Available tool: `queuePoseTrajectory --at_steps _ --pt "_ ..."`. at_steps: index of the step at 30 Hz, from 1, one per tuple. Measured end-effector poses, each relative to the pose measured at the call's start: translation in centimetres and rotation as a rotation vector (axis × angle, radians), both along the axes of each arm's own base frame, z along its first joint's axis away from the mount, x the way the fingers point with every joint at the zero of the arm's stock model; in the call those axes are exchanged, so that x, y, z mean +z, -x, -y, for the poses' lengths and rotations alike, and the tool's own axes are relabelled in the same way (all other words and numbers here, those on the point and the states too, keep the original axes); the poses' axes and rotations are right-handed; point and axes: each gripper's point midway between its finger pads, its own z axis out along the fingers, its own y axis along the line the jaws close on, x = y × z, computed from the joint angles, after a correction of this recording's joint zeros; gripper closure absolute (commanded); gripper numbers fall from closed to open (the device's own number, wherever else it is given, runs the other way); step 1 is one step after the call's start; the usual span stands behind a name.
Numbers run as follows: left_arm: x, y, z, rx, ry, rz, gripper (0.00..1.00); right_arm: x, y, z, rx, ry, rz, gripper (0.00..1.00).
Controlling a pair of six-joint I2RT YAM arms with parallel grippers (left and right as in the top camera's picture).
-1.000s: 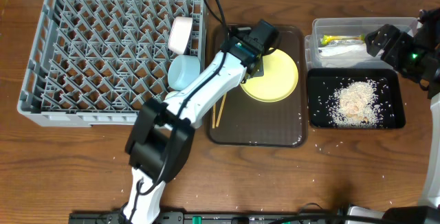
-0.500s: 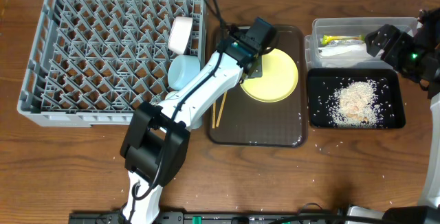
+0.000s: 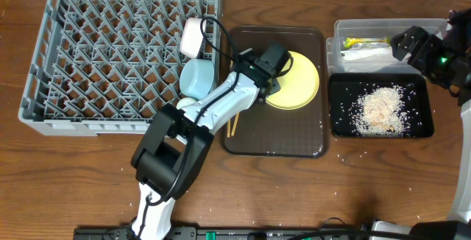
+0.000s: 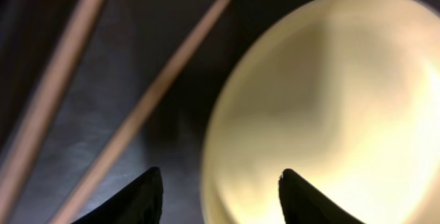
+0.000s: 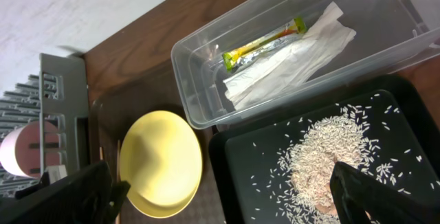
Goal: Sort waste into correct bins and load items into the dishwasher
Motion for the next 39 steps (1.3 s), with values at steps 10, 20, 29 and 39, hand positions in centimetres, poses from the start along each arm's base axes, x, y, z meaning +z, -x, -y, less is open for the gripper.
queuePoseTrajectory --at_steps 10,20,29,39 --pt "-0.9 0.4 0.4 0.009 -0.012 0.031 0.36 0.0 0.0 0.0 0.0 0.0 0.0 0.01" --pt "-2.4 -0.5 0.7 0.02 -0.01 0.062 0.47 0.0 0.0 0.0 0.0 0.0 0.0 0.01" --pt "-2.8 -1.7 1.1 0.021 -0.008 0.108 0.69 0.0 0.0 0.0 0.0 0.0 0.0 0.01" --pt "-3.2 -2.3 0.9 0.014 -0.039 0.129 0.92 0.0 0.0 0.0 -0.001 0.0 0.0 0.01"
